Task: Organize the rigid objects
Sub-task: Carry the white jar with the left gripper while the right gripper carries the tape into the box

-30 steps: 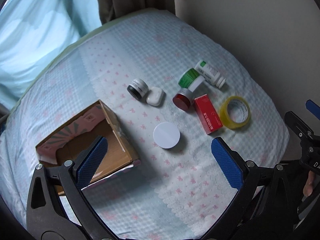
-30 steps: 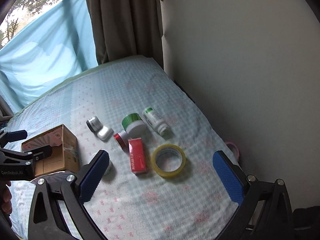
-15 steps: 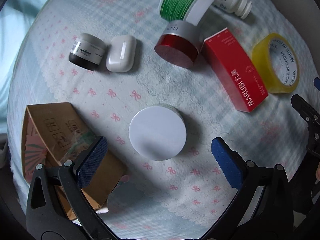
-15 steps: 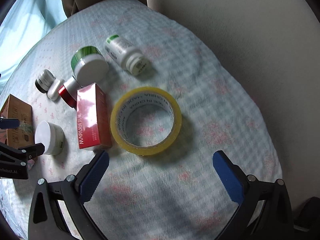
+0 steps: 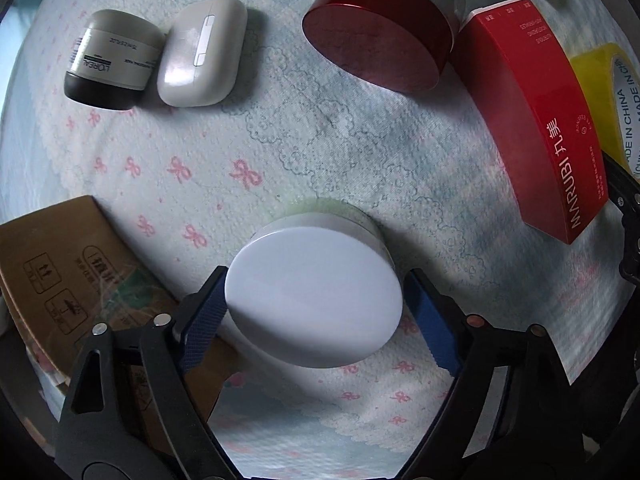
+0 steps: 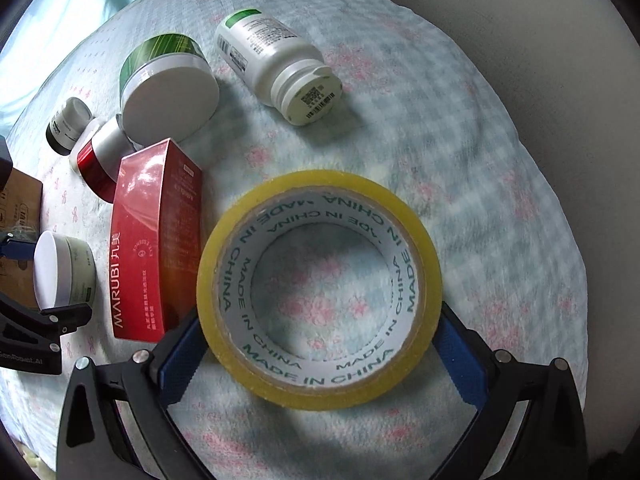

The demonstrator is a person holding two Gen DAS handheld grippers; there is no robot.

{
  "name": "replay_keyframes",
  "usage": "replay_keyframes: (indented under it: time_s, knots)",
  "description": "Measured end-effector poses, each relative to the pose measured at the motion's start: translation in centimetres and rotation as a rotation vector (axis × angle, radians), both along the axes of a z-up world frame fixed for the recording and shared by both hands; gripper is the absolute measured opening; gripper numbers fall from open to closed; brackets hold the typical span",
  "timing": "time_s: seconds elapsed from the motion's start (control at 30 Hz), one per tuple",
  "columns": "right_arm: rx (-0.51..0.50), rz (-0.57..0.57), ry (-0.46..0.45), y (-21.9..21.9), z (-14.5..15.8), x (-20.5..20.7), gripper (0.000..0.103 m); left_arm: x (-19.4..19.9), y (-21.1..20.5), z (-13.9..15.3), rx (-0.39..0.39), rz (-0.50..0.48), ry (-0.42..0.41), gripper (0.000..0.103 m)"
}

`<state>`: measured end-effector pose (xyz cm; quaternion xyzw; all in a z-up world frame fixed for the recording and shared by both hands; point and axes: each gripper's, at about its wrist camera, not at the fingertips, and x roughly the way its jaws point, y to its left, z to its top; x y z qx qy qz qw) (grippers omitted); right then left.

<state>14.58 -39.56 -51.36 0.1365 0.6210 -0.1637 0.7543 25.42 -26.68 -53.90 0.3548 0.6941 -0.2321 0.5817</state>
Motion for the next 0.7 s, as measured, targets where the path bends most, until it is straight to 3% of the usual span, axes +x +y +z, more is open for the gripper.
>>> replay_keyframes:
  time_s: [0.1, 0.33, 0.57, 0.7]
  knots:
    - [0.002, 0.014, 0.014, -0.1, -0.4, 0.3, 0.103, 0.1, 0.0, -0.3, 0.005, 0.024, -0.011, 0.072]
    - [0.012, 0.023, 0.031, -0.4, 0.4, 1.0, 0.097, 0.0, 0.4, -0.2, -0.015, 0.045, -0.026, 0.070]
    - [-0.004, 0.019, 0.021, -0.2, 0.5, 0.6, 0.097, 0.8, 1.7, 1.7, -0.054, 0.052, -0.054, 0.070]
    - [-0.015, 0.014, 0.004, -0.8, 2.4, -0.2, 0.097, 0.6, 1.6, 4.1, -0.090, 0.063, -0.076, 0.070]
